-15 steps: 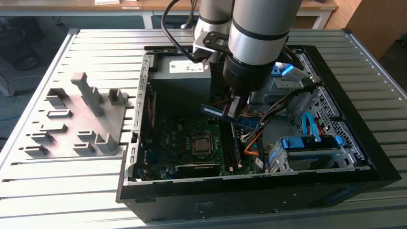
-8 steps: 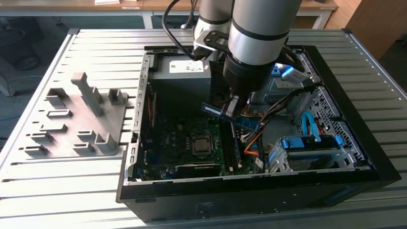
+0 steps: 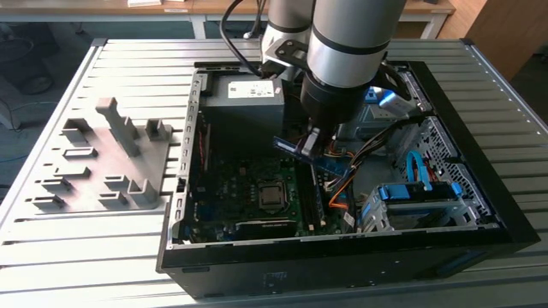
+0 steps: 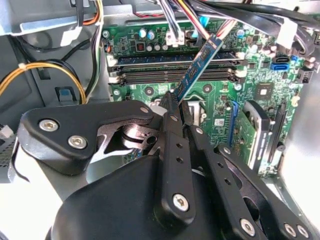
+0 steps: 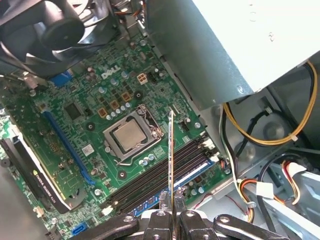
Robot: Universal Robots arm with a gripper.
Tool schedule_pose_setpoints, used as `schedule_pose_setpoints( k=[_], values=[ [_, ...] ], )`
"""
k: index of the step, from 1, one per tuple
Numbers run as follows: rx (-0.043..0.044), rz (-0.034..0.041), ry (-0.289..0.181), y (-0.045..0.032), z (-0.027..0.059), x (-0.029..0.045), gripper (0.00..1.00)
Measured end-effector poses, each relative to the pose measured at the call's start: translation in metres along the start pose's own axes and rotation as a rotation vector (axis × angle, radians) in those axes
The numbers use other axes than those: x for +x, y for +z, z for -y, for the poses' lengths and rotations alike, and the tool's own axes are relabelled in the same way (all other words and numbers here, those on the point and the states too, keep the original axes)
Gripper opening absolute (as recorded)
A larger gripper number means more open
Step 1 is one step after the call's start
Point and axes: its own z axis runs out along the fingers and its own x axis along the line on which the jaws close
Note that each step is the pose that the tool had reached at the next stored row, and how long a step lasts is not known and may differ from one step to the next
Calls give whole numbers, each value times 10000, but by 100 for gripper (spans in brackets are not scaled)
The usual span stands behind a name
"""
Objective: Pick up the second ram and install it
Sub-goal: 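Insert the second ram into the second slot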
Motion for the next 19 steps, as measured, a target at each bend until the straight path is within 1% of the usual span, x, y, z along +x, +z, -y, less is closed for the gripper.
schedule_pose_setpoints(
  k=[19],
  values=[
    [49, 44, 1311, 3, 0, 0, 14]
  ],
)
